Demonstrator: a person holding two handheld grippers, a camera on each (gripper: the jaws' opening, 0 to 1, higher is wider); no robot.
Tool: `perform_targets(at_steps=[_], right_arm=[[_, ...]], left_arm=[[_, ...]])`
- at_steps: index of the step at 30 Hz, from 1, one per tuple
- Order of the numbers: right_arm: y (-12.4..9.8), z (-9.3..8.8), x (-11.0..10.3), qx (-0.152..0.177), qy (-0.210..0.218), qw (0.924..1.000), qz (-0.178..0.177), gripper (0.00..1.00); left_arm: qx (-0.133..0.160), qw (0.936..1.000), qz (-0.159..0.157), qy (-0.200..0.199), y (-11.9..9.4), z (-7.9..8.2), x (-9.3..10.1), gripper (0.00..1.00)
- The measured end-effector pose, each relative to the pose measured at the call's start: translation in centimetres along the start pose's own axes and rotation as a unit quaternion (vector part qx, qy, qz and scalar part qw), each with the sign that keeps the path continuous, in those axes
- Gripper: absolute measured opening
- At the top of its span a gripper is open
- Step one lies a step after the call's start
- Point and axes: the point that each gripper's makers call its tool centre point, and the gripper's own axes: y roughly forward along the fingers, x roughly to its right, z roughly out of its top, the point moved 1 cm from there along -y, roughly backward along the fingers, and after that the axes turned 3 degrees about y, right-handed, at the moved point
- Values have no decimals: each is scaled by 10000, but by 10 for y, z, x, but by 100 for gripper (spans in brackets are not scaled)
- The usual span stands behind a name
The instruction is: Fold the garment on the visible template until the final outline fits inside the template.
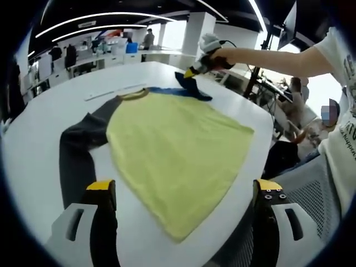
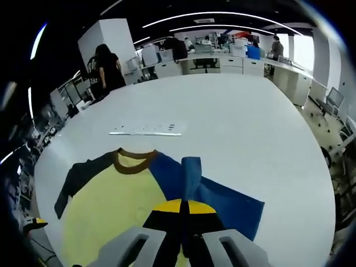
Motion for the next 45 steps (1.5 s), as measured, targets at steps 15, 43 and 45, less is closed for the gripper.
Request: perform_targets(at_steps=[15,43,45], right_arm=[[8,9,-37,-16,-194,9995,241,0],[27,20,-103,-30,-443,9963,731,0],[28,20,-108,-26,-450,9959,785,0]], left_arm=[[-16,10000,8,-22,-2,-3,0,99],[39,9998,85,-150,-4,-7,-5,99],[47,9998,89,-164,-5,-7,-5,99]])
